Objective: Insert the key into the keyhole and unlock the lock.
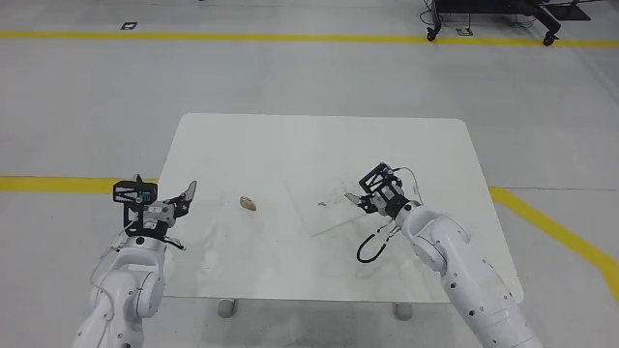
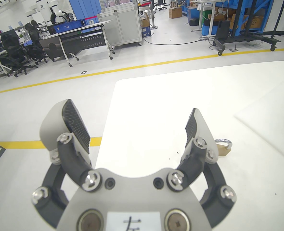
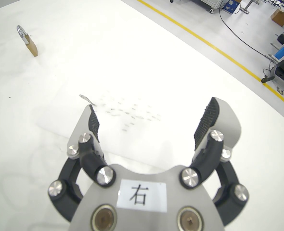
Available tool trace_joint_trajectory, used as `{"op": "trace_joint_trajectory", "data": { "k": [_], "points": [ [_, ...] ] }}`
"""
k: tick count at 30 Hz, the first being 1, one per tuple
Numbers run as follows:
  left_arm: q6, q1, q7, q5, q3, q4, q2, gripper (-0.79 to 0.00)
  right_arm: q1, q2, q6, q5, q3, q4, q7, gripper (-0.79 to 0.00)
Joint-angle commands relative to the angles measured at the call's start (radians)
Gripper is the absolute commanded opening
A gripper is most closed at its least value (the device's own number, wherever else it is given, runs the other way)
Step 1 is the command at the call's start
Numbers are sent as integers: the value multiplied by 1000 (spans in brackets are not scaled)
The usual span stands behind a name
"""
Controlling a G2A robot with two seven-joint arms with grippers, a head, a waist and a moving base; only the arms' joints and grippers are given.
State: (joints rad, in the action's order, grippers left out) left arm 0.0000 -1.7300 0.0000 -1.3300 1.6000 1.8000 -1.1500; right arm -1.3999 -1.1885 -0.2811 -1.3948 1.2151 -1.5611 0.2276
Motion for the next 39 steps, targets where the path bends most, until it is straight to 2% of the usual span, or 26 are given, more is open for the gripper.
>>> {"op": "trace_joint_trajectory", "data": {
  "k": [1, 5, 8, 12, 15, 17, 19, 20, 22, 26, 27, 28, 30, 31, 37, 38, 39],
  "points": [
    [0, 0, 0, 0, 0, 0, 0, 0, 0, 0, 0, 0, 0, 0, 0, 0],
    [0, 0, 0, 0, 0, 0, 0, 0, -2, 0, -14, 16, -2, 2, -8, 0],
    [0, 0, 0, 0, 0, 0, 0, 0, 34, 5, -202, 112, 14, 78, -74, 0],
    [0, 0, 0, 0, 0, 0, 0, 0, 142, 1, -412, 93, -49, 203, -100, 0],
    [0, 0, 0, 0, 0, 0, 0, 0, 239, -12, -506, 84, -119, 314, -80, 0],
    [0, 0, 0, 0, 0, 0, 0, 0, 294, -24, -531, 62, -169, 365, -58, -18],
    [0, 0, 0, 0, 0, 0, 0, 0, 341, -35, -566, 49, -213, 413, -45, -360],
    [0, 0, 0, 0, 0, 0, 0, 0, 365, -40, -567, 38, -231, 438, -37, -406],
    [0, 0, 0, 0, 0, 0, 0, 0, 404, -52, -575, 28, -265, 478, -31, -419],
    [0, 0, 0, 0, 0, 0, 0, 0, 463, -69, -597, -13, -324, 536, -38, -496],
    [0, 0, 0, 0, 0, 0, 0, 0, 475, -73, -595, -21, -336, 550, -38, -563],
    [0, 0, 0, 0, 0, 0, 0, 0, 485, -78, -591, -26, -347, 561, -35, -671],
    [0, 0, 0, 0, 0, 0, 0, 0, 503, -86, -593, -31, -367, 576, -33, -760],
    [0, 0, 0, 0, 0, 0, 0, 0, 511, -89, -593, -33, -375, 583, -31, -770],
    [0, 0, 0, 0, 0, 0, 0, 0, 546, -106, -596, -37, -414, 605, -19, -628],
    [0, 0, 0, 0, 0, 0, 0, 0, 550, -109, -595, -39, -420, 606, -15, -650],
    [0, 0, 0, 0, 0, 0, 0, 0, 553, -111, -598, -36, -425, 609, -17, -720]
  ]
}}
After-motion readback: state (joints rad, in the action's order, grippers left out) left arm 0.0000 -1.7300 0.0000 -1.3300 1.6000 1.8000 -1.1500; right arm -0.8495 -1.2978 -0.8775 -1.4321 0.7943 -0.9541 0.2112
